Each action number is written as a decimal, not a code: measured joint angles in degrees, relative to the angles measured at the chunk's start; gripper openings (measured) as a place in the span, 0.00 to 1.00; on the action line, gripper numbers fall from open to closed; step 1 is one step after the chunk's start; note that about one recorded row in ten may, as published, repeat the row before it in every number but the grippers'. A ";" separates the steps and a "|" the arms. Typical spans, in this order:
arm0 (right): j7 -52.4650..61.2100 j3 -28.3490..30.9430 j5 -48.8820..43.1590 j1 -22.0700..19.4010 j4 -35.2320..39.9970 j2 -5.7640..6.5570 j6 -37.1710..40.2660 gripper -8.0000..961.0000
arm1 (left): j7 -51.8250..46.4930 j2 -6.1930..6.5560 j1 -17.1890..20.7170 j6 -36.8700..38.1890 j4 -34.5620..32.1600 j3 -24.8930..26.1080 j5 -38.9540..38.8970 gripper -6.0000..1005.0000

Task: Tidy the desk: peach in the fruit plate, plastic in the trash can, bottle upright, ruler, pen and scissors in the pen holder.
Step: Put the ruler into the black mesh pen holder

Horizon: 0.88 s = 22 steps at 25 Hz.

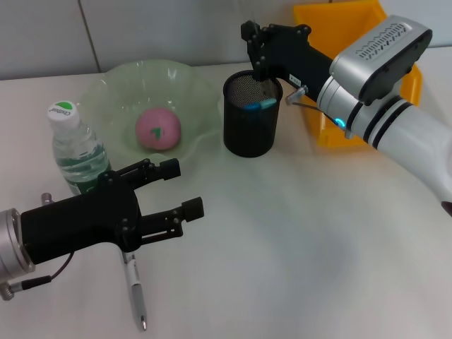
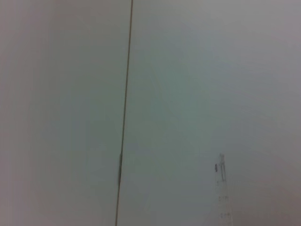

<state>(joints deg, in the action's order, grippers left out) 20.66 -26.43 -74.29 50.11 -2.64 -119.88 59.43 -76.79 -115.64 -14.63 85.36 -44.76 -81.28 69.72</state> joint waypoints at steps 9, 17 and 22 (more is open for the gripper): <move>-0.11 0.14 -0.07 0.17 0.00 0.00 -1.63 0.02 | -0.33 -0.03 0.22 1.10 -0.89 0.71 0.14 0.83; -0.15 -0.24 -0.07 -0.15 0.00 0.00 -1.82 0.02 | -0.53 -0.03 0.83 1.46 -2.36 1.03 0.16 0.83; -0.19 -0.29 -0.07 -0.51 0.00 0.00 -1.69 0.02 | -0.68 -0.07 0.99 1.72 -2.79 1.49 0.16 0.83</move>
<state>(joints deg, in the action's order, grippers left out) 20.47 -26.72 -74.36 49.60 -2.64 -119.88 57.73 -77.47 -115.71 -13.64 87.08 -47.55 -79.79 69.89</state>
